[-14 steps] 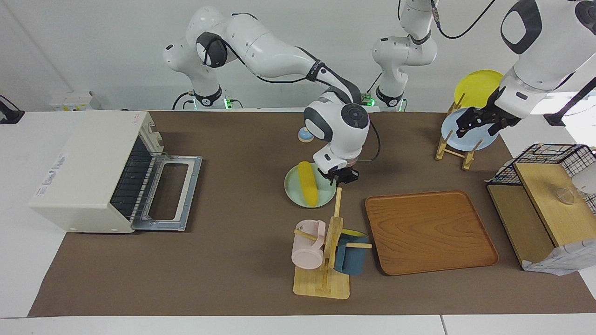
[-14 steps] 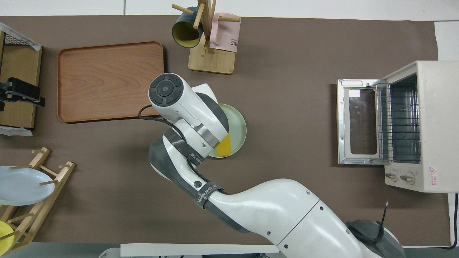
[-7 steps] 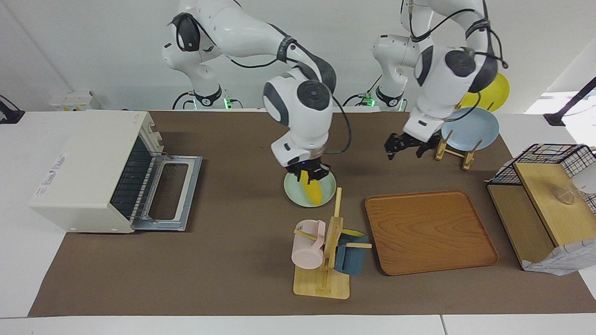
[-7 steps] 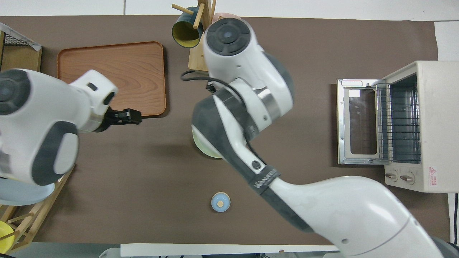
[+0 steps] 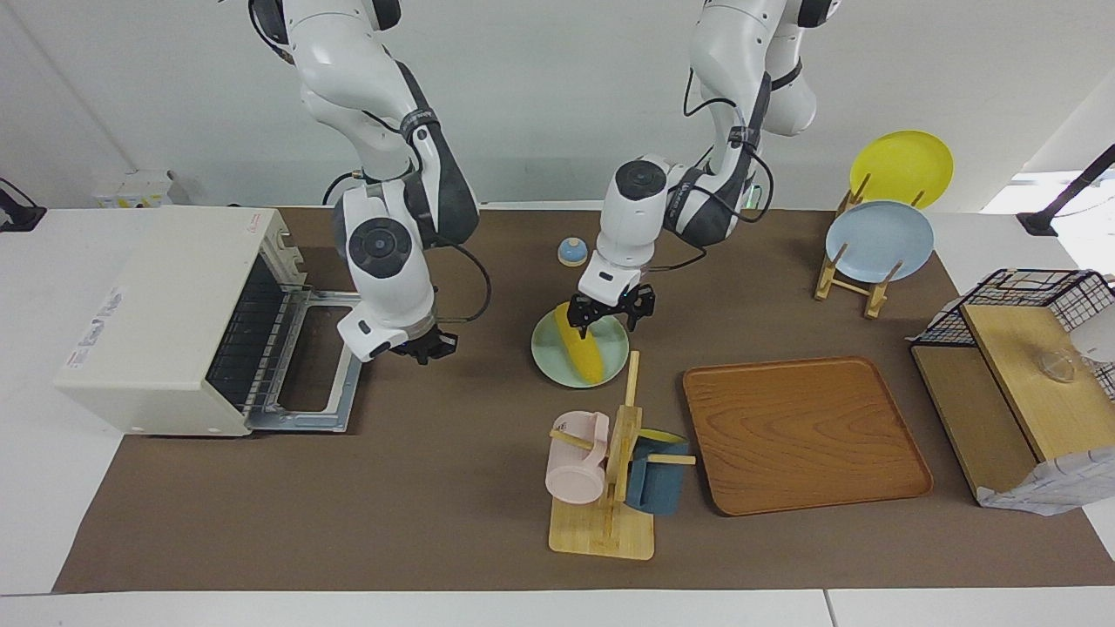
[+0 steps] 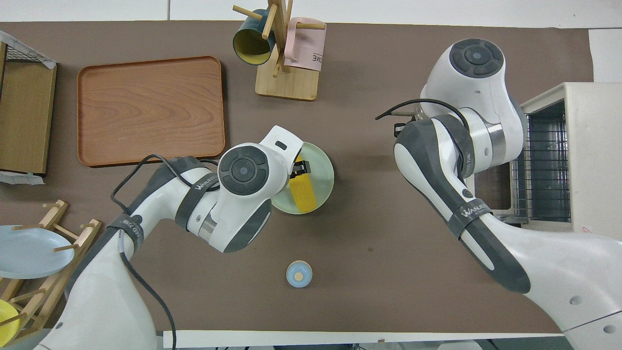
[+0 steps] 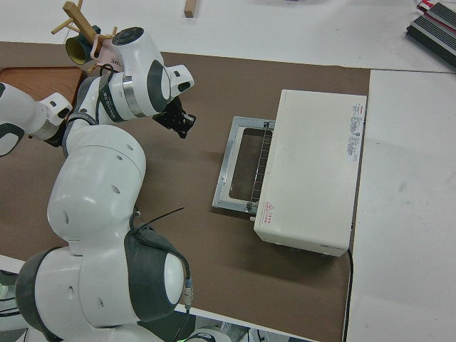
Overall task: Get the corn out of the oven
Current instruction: 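Grasp the yellow corn with the left gripper while the right gripper withdraws, then carry the corn with the left gripper onto the wooden tray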
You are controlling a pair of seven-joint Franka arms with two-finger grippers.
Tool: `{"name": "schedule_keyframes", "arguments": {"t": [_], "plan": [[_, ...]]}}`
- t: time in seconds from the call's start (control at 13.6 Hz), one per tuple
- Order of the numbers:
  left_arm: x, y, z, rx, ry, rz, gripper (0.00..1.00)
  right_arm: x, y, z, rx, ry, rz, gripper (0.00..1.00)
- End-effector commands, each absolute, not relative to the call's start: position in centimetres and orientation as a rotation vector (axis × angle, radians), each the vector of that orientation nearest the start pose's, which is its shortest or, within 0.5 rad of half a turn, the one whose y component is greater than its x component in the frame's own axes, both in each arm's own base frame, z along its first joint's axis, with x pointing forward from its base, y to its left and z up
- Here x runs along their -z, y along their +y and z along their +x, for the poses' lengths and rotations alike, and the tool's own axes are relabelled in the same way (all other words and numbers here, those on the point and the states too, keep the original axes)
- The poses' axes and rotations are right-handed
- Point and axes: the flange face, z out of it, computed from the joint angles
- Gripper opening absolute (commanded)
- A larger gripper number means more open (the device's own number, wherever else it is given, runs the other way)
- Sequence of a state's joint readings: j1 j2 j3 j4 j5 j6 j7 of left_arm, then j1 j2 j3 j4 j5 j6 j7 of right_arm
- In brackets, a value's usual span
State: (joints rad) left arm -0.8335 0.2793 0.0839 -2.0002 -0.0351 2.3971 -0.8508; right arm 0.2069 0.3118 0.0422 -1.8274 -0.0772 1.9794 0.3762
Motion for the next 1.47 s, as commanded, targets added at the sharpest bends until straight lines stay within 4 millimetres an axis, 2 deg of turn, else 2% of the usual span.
{"name": "schedule_keyframes", "arguments": {"t": [0.0, 0.07, 0.15, 0.22, 0.37, 0.44, 0.51, 0.66, 0.73, 0.81, 0.88, 1.03, 1.1, 1.17, 1.25, 1.39], "plan": [[-31.2, -43.0, 45.0, 0.161, -0.286, -3.220, 0.74, -33.1, 11.9, 57.4, -0.201, 0.071, -3.309, 0.00], [-30.9, -42.9, 44.9, 0.153, -0.276, -3.215, 0.37, -32.4, 11.5, 57.4, -0.215, 0.065, -3.325, 0.00], [-30.8, -42.9, 44.9, 0.150, -0.259, -3.214, 0.07, -31.5, 11.0, 57.5, -0.231, 0.054, -3.343, 0.00], [-30.9, -42.9, 44.9, 0.147, -0.256, -3.212, 0.00, -31.2, 10.2, 57.7, -0.229, 0.037, -3.370, 0.00], [-32.8, -43.0, 46.2, 0.125, -0.260, -3.191, 0.00, -30.5, 9.3, 57.5, -0.242, 0.034, -3.388, 0.00], [-33.6, -42.1, 47.2, 0.101, -0.186, -3.158, 0.00, -30.3, 9.0, 57.5, -0.246, 0.018, -3.400, 0.00], [-34.0, -40.0, 48.8, 0.079, -0.107, -3.143, 0.00, -29.9, 8.3, 57.4, -0.256, 0.009, -3.418, 0.00], [-34.5, -33.6, 53.8, 0.059, 0.048, -3.133, 0.00, -29.1, 7.9, 57.2, -0.249, 0.002, -3.420, 0.00], [-34.7, -29.4, 56.7, 0.066, 0.104, -3.137, 0.00, -29.0, 7.6, 57.2, -0.253, 0.008, -3.420, 0.00], [-34.1, -26.2, 59.0, 0.058, 0.121, -3.140, 0.00, -29.1, 7.6, 57.3, -0.243, -0.005, -3.426, 0.00], [-34.7, -24.6, 61.3, 0.085, 0.137, -3.147, 0.00, -29.5, 7.3, 57.6, -0.239, -0.063, -3.463, 0.00], [-34.2, -20.5, 64.8, 0.091, 0.131, -3.138, 0.00, -30.7, 6.8, 58.3, -0.249, -0.162, -3.533, 0.00], [-33.6, -19.0, 66.2, 0.097, 0.147, -3.132, 0.00, -32.2, 6.5, 59.2, -0.273, -0.201, -3.544, 0.00], [-32.9, -18.0, 67.0, 0.096, 0.181, -3.125, 0.00, -33.9, 6.2, 60.0, -0.288, -0.254, -3.544, 0.00], [-32.2, -15.8, 67.7, 0.091, 0.201, -3.118, 0.00, -35.5, 5.4, 60.6, -0.301, -0.299, -3.539, 0.00], [-32.0, -13.1, 68.2, 0.095, 0.224, -3.115, 0.00, -38.7, 2.2, 60.5, -0.286, -0.297, -3.522, 0.00]]}}
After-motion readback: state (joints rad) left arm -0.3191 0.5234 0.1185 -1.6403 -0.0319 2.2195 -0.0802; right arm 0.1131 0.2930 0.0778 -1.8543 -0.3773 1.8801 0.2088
